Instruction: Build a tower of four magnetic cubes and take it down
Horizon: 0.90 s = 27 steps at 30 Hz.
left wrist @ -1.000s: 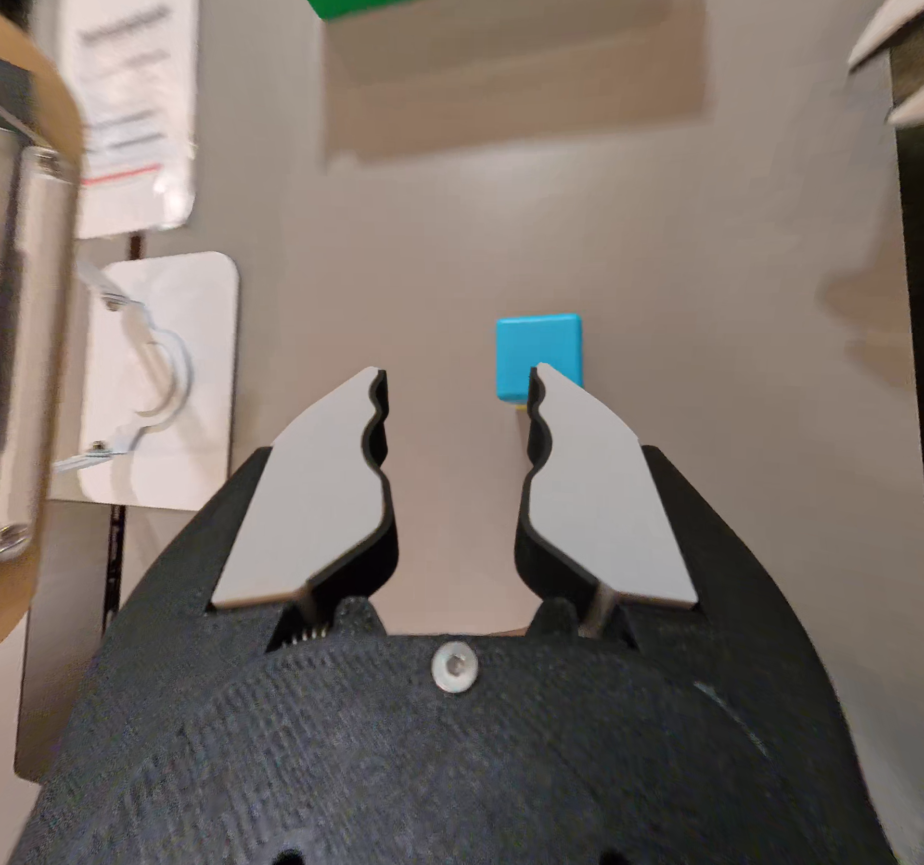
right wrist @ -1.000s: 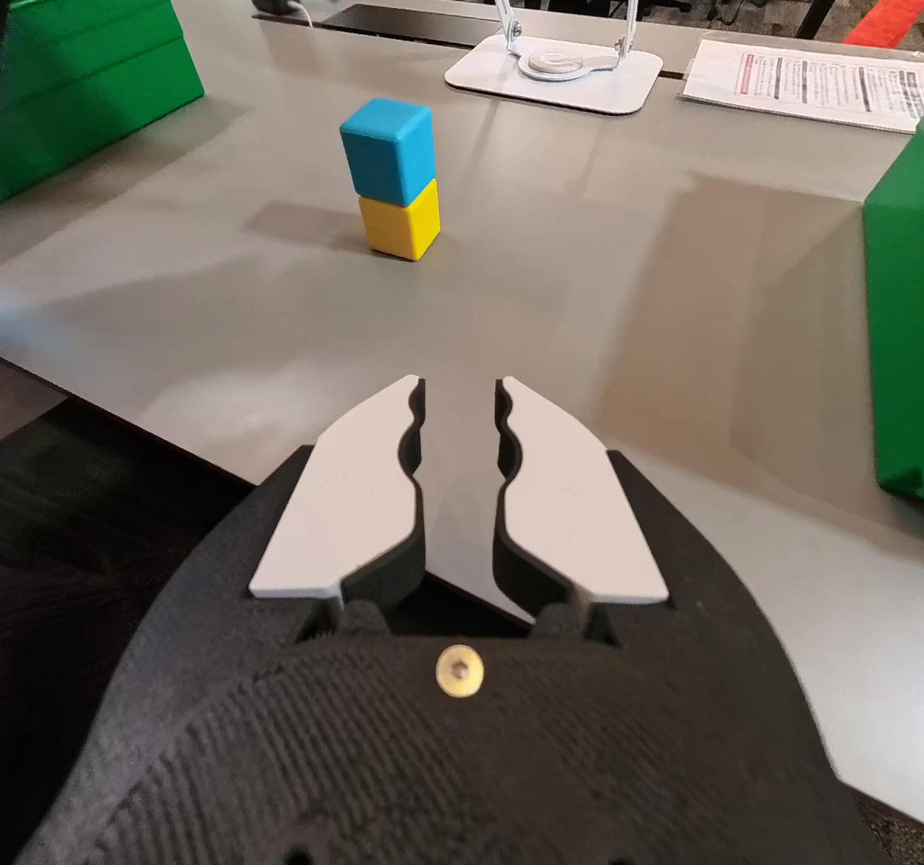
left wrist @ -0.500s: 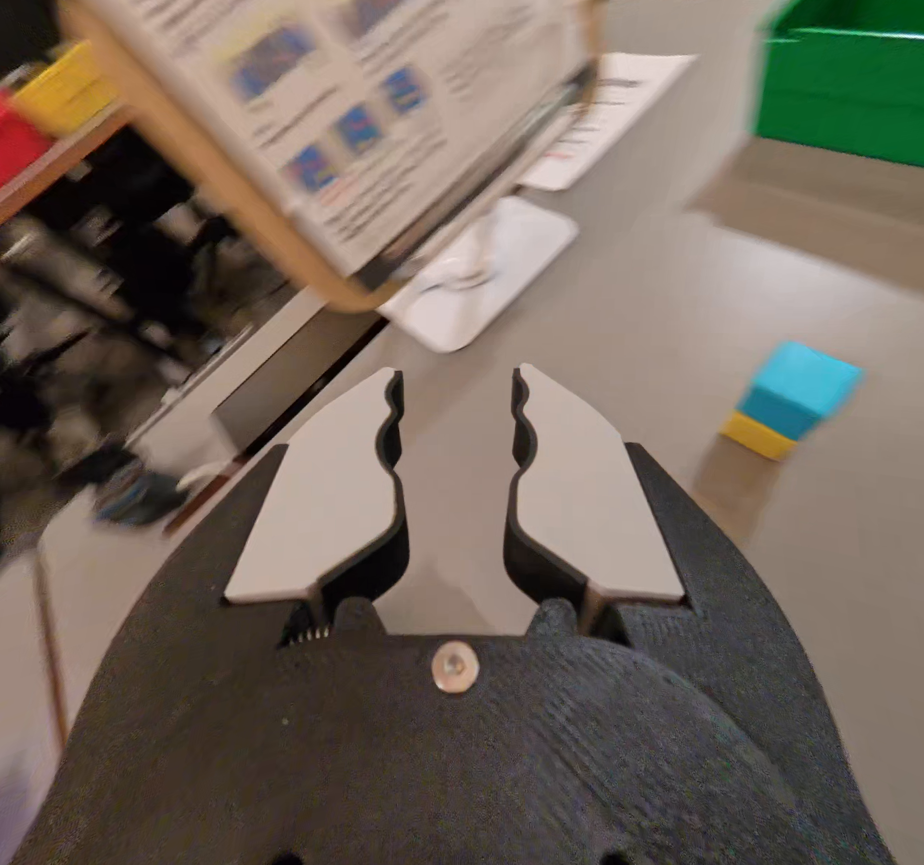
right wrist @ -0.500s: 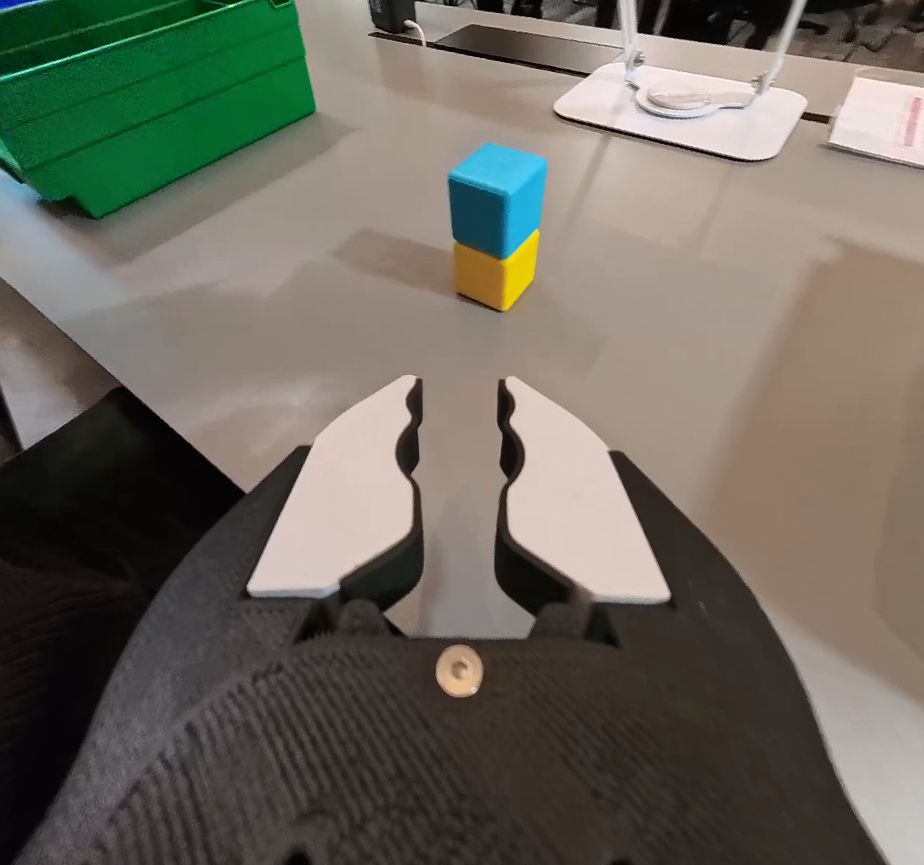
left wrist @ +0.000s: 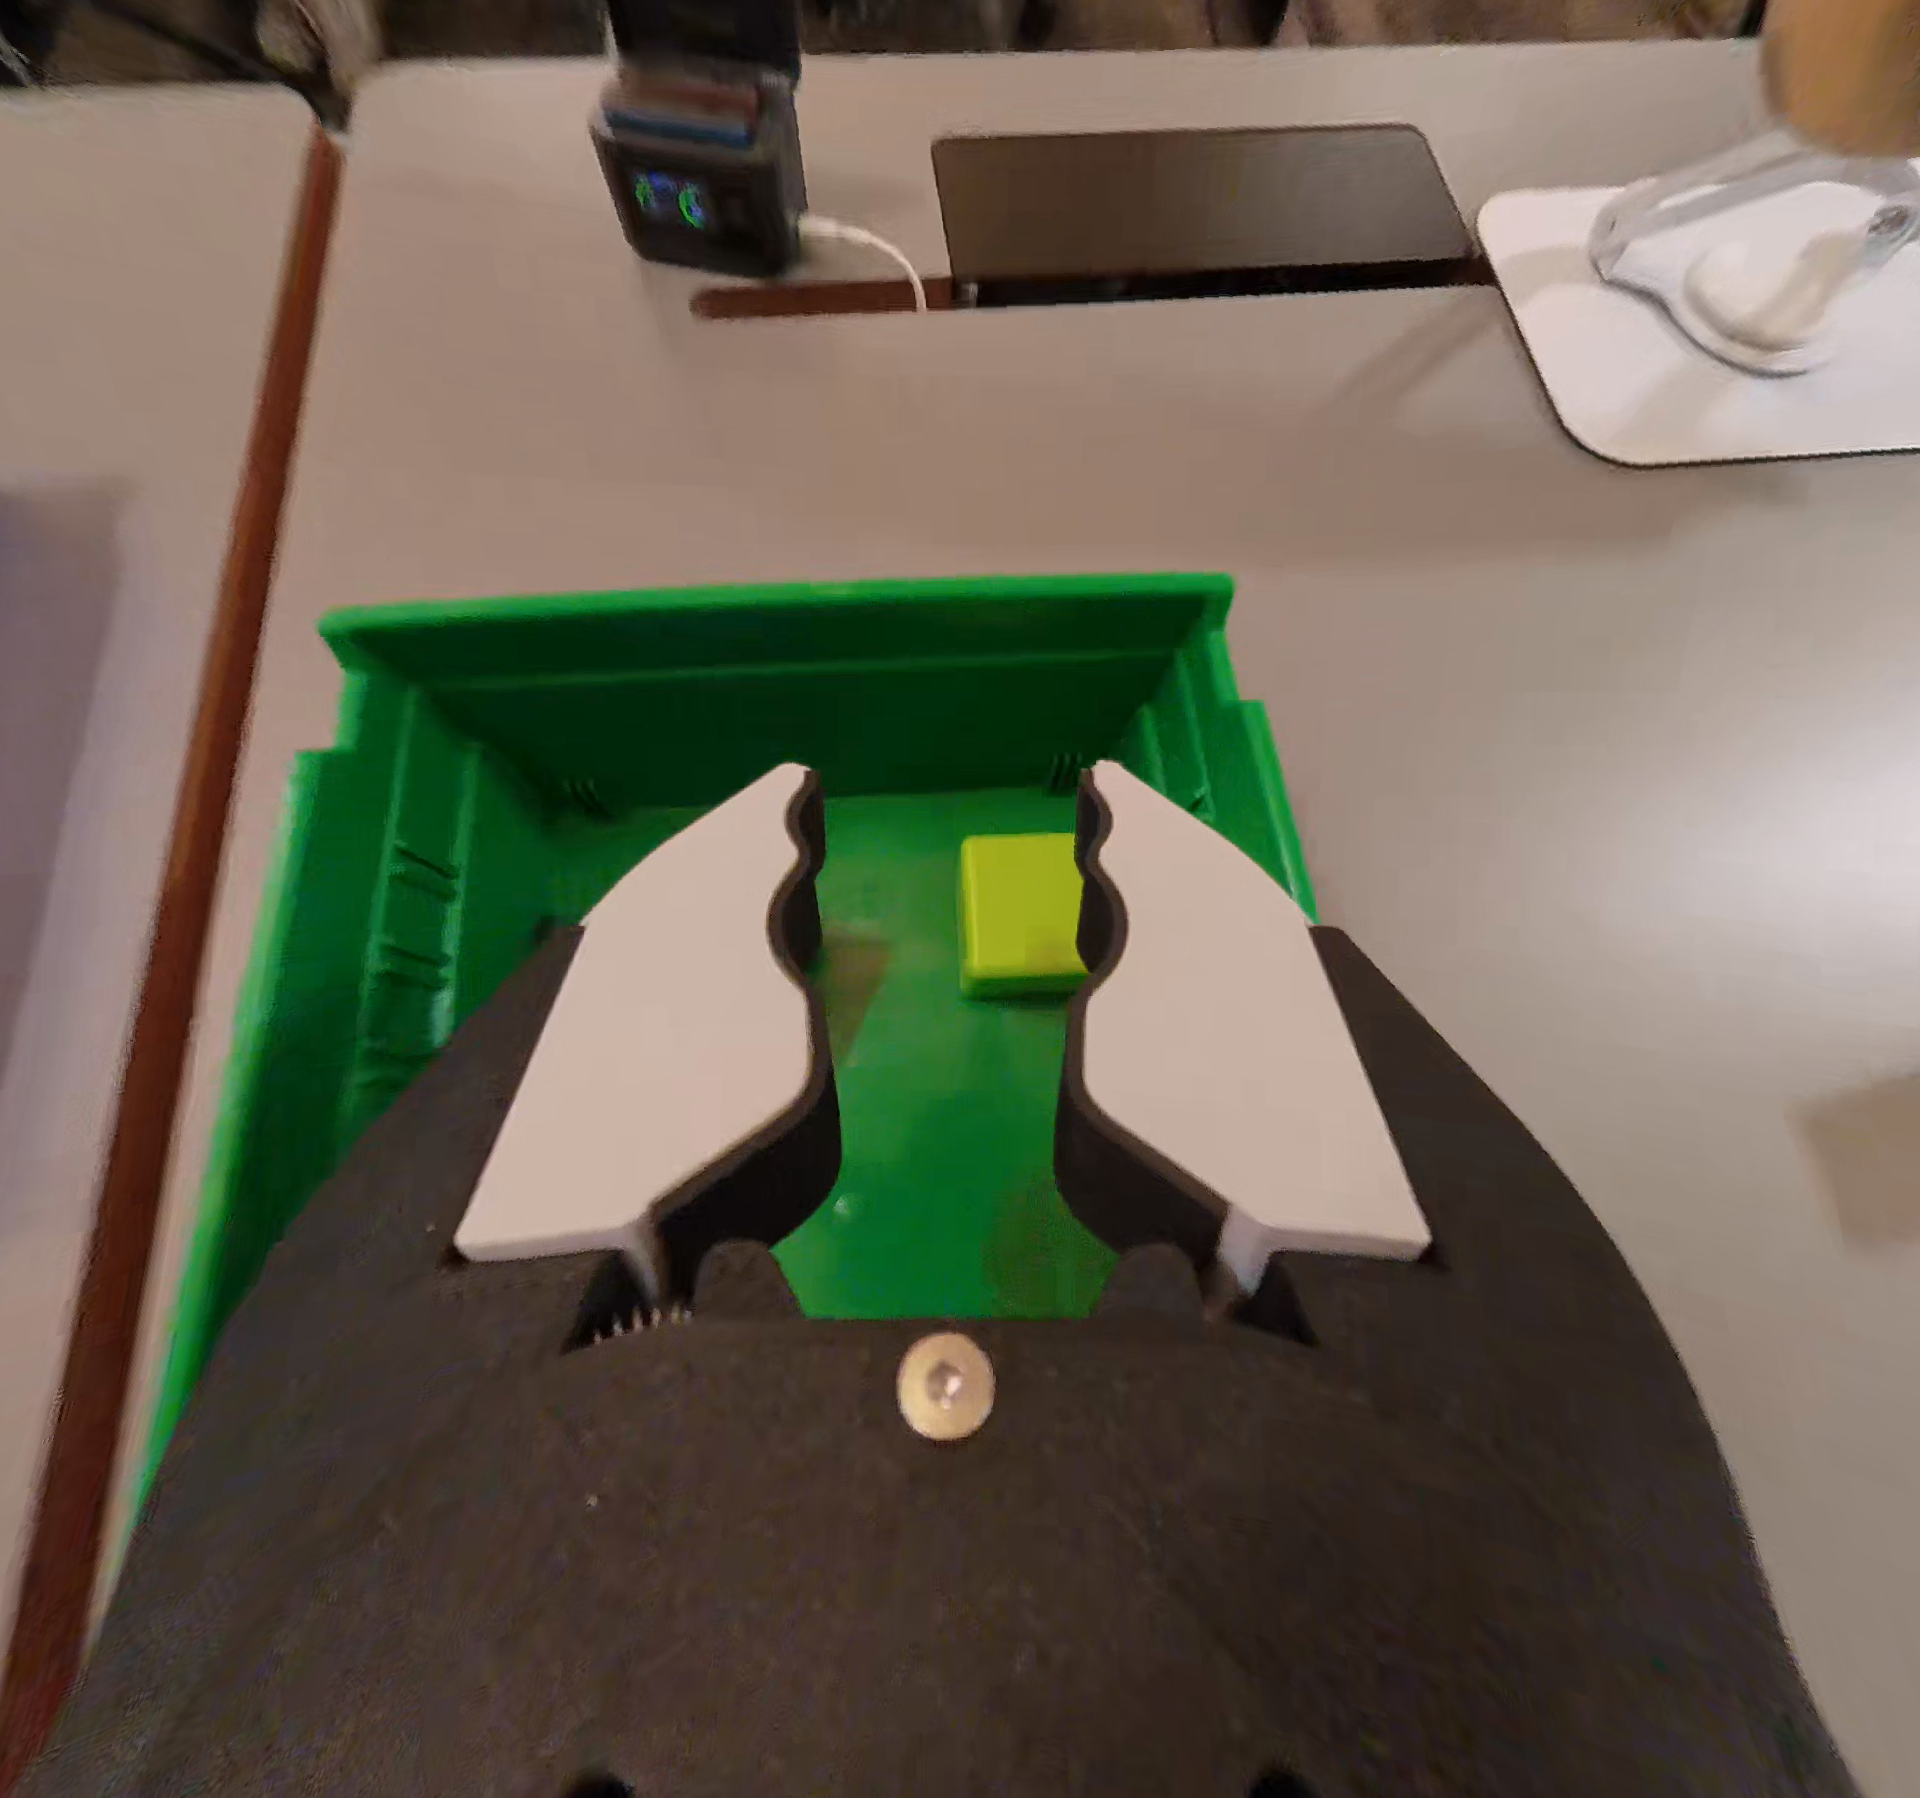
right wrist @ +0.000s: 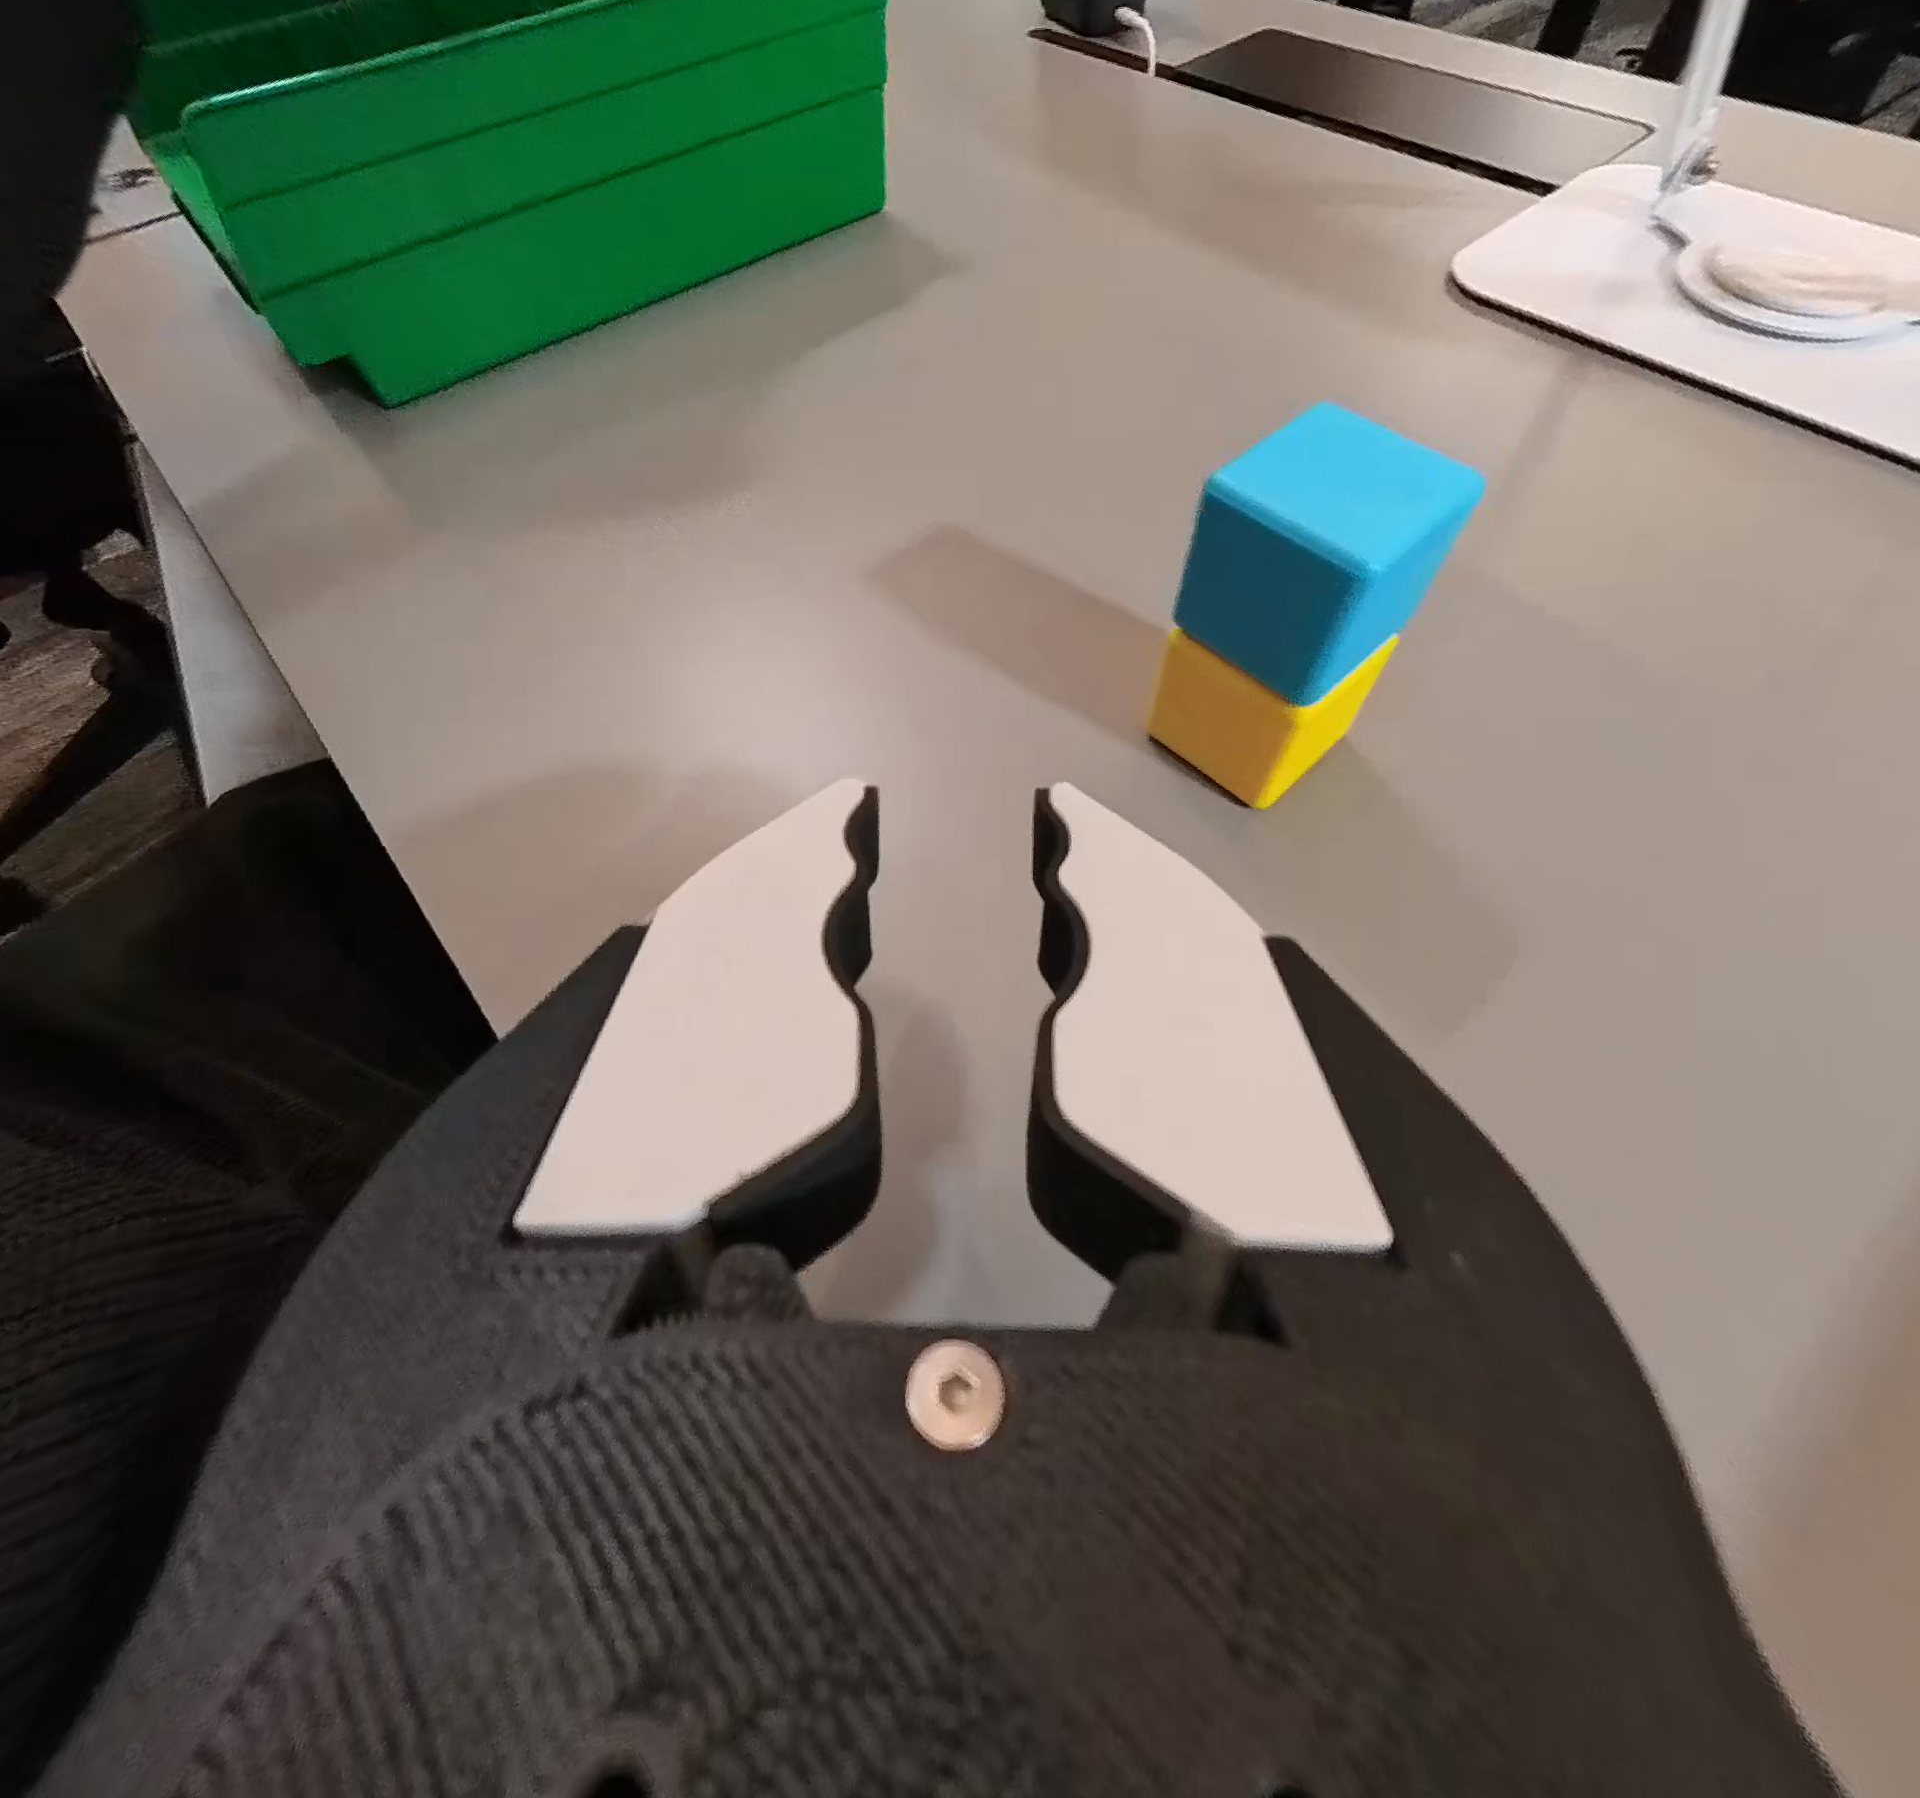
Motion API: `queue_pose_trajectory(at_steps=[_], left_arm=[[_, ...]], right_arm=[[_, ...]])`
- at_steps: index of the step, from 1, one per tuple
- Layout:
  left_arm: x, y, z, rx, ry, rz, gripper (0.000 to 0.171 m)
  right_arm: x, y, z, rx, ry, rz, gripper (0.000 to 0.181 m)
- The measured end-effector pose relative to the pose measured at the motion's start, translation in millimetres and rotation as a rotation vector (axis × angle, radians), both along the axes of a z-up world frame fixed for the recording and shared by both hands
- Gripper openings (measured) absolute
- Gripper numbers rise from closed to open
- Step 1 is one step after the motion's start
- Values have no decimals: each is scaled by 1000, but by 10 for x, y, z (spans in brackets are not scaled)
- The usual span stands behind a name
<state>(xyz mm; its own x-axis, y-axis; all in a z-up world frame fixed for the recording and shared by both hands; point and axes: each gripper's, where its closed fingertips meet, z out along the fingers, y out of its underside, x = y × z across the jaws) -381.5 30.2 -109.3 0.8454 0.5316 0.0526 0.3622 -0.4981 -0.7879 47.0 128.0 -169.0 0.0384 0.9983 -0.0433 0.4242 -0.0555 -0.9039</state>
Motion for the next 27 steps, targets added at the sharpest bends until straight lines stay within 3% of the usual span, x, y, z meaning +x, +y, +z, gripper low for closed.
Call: queue_pose_trajectory(at_steps=[5,14,16,21,27], left_arm=[[149,183,-478,27,-154,-73,55],[151,149,-1013,-288,-53,-80,58],[100,93,-1063,-350,-23,-64,51],[71,86,-897,-303,-21,-87,51],[-37,4,-148,-115,94,-60,51]], right_arm=[[-99,-74,-6,1,-3,41,29],[-73,-33,-18,-5,-6,29,29],[-55,-21,-7,-4,-2,21,29],[-24,0,-1,-6,1,9,29],[-19,1,-7,-5,-2,7,28]])
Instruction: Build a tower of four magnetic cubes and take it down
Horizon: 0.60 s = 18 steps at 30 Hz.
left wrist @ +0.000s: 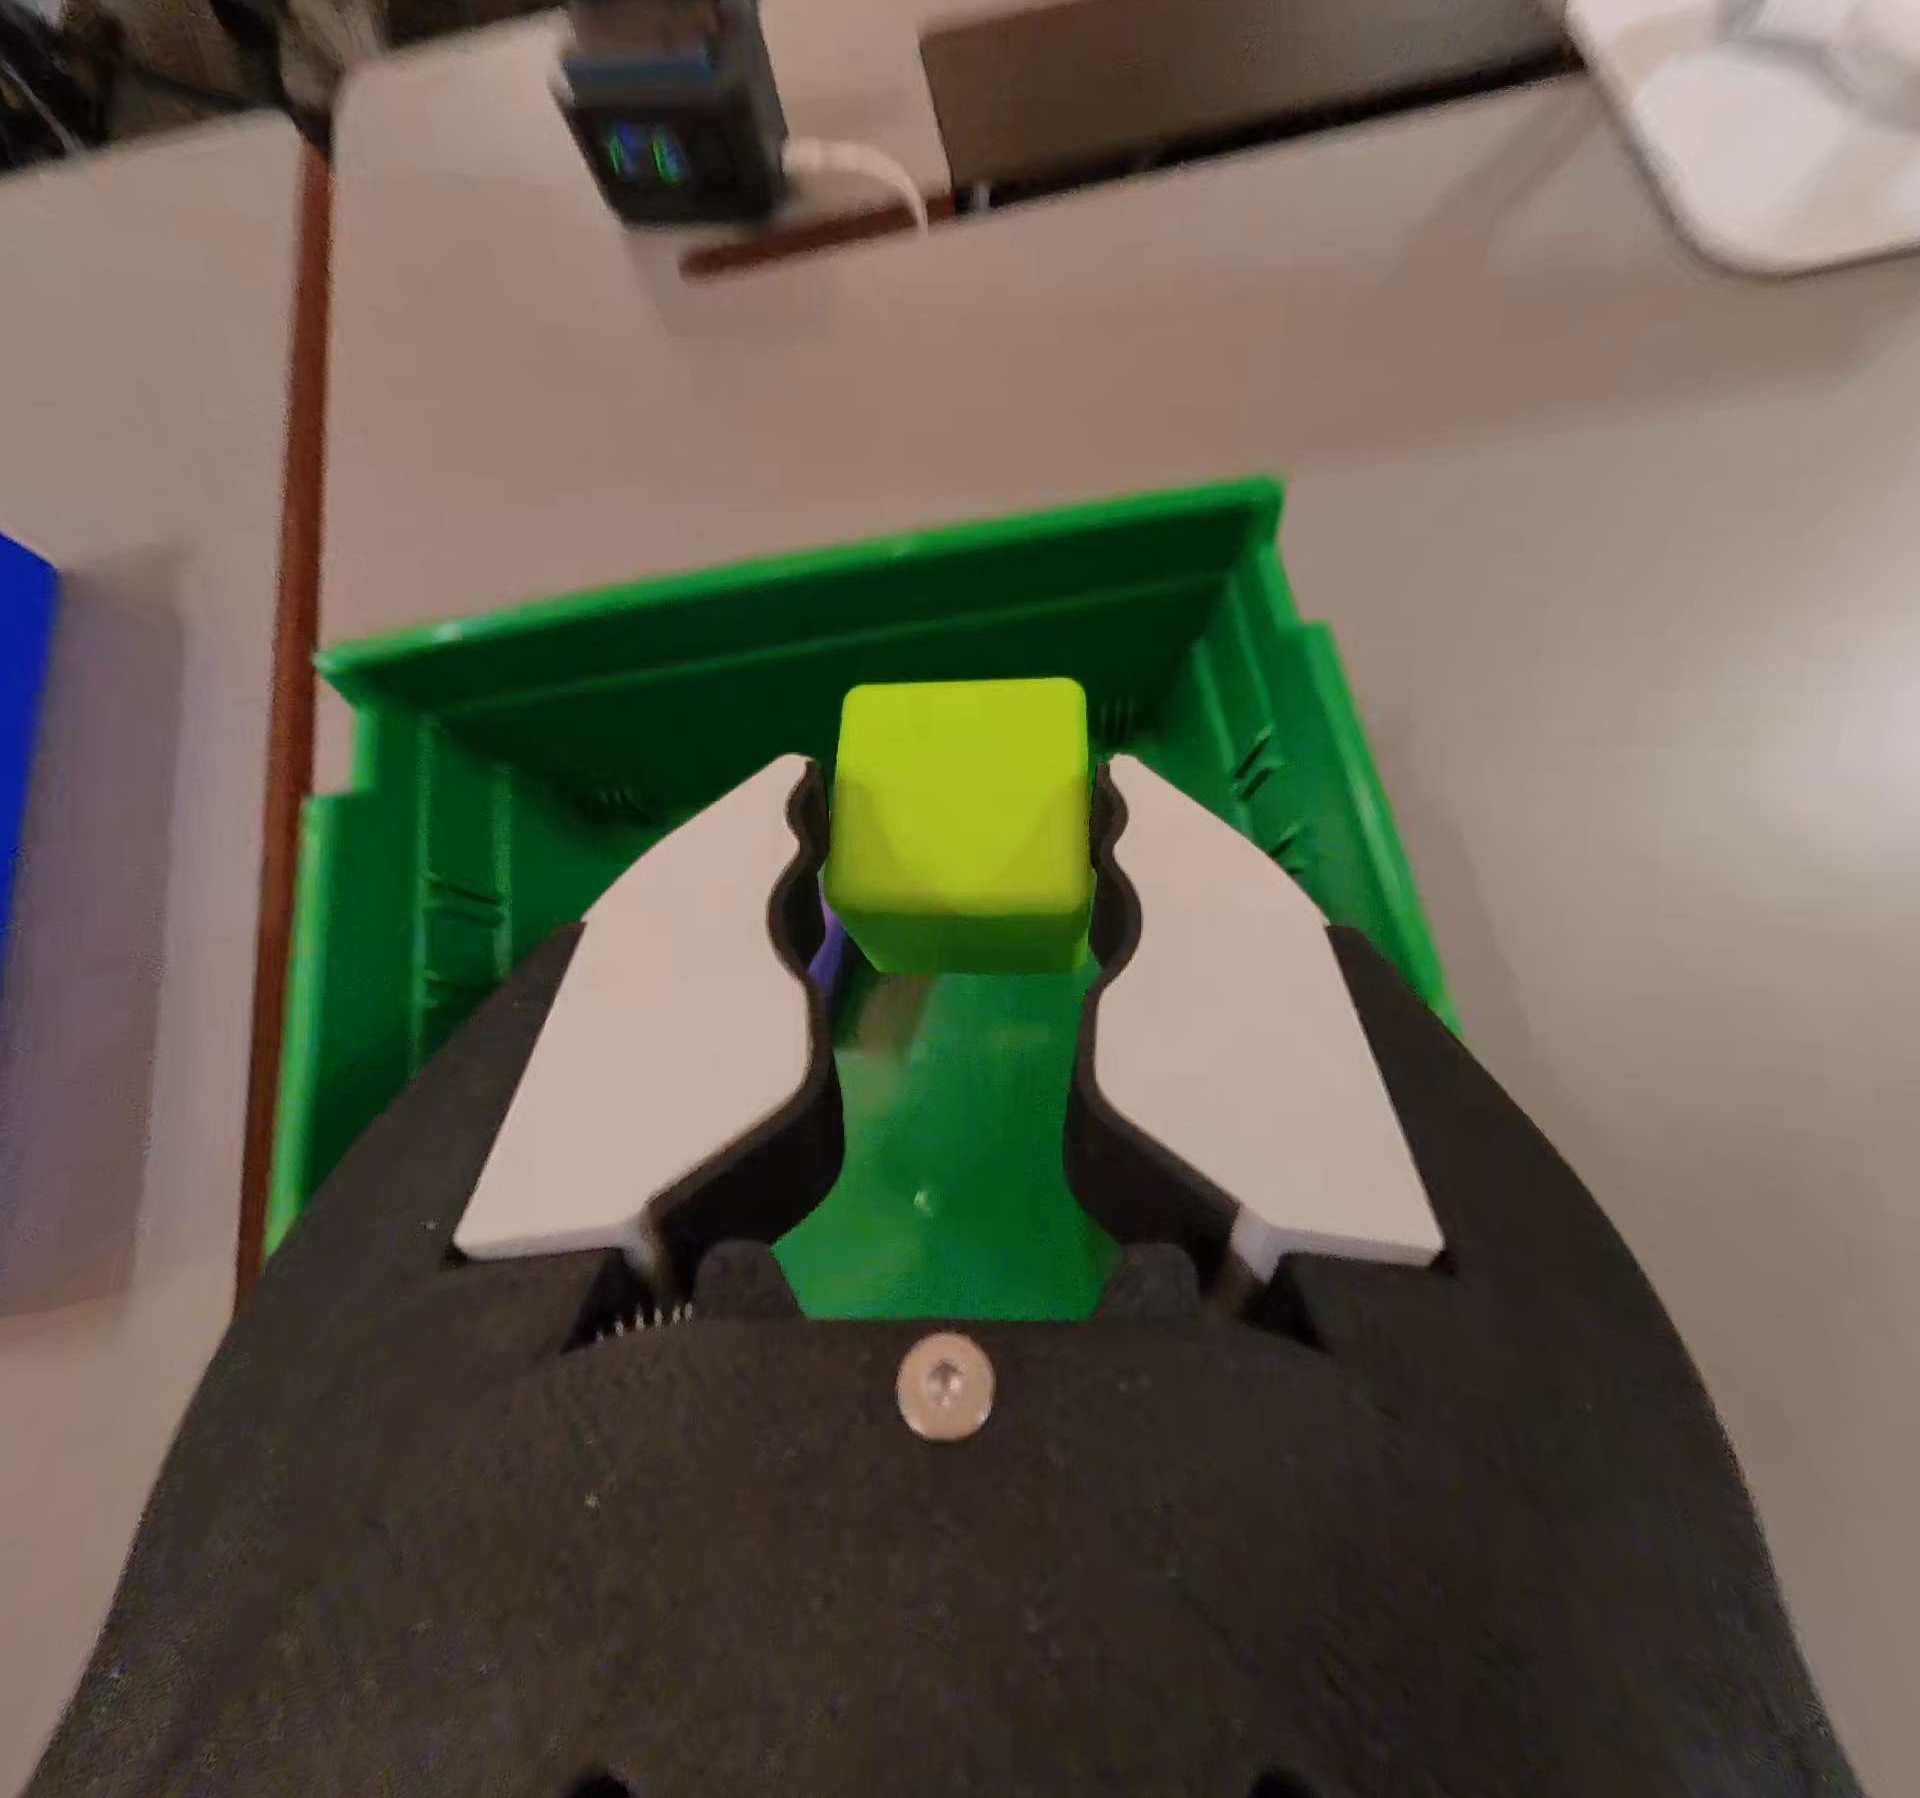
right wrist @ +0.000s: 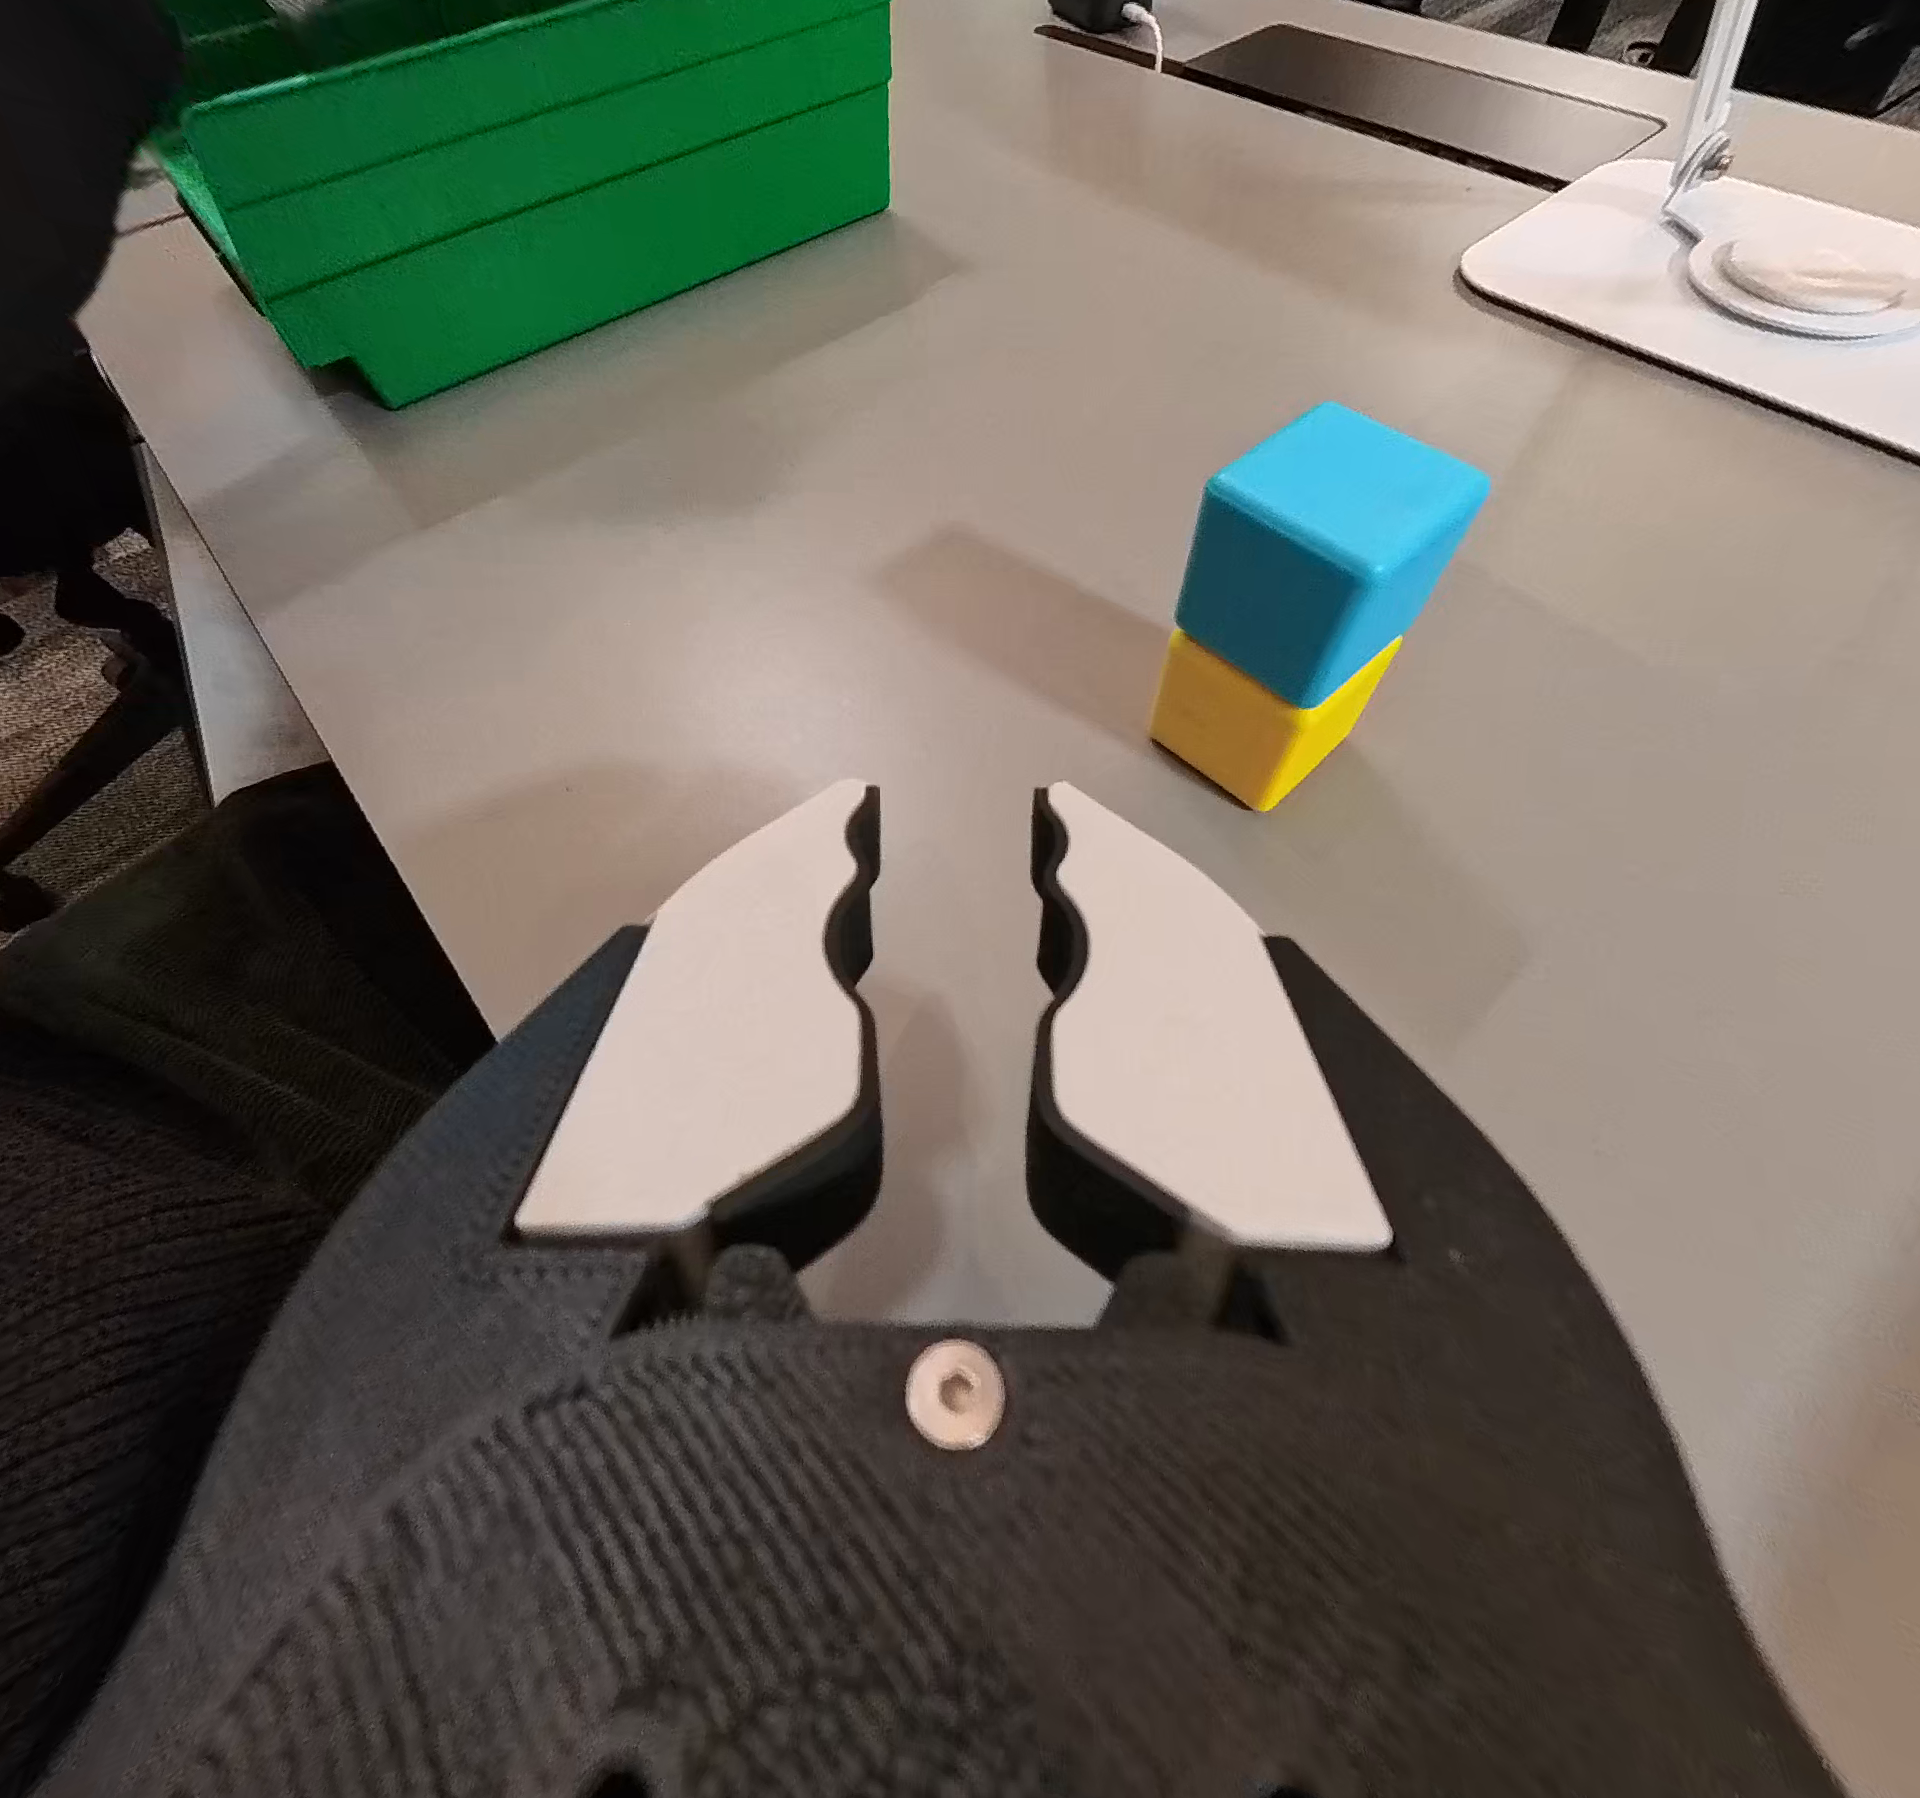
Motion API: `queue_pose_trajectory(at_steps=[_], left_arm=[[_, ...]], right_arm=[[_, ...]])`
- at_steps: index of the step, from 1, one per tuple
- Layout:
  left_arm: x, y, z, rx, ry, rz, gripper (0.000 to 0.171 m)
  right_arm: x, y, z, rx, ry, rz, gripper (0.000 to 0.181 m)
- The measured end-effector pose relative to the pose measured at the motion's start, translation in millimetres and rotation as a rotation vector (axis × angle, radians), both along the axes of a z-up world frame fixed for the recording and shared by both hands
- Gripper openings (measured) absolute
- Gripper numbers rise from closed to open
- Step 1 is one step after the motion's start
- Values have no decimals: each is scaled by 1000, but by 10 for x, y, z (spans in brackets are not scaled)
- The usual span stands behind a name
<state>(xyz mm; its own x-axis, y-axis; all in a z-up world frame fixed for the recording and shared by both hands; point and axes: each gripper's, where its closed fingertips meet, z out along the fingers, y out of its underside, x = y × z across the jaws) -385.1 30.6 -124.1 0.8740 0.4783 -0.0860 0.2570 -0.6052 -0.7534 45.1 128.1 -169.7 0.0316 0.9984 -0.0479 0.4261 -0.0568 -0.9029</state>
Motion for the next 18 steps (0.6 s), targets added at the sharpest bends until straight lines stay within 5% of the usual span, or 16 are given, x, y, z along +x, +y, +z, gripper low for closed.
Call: queue_pose_trajectory(at_steps=[8,13,18], left_arm=[[895,418,1204,310,136,-315,51],[1705,884,1370,371,100,-594,50],[2438,1379,1212,363,18,-872,50]], right_arm=[[33,8,-21,12,-10,-9,28],[192,84,-11,22,-7,-62,28],[452,196,-5,27,-6,-152,27]])
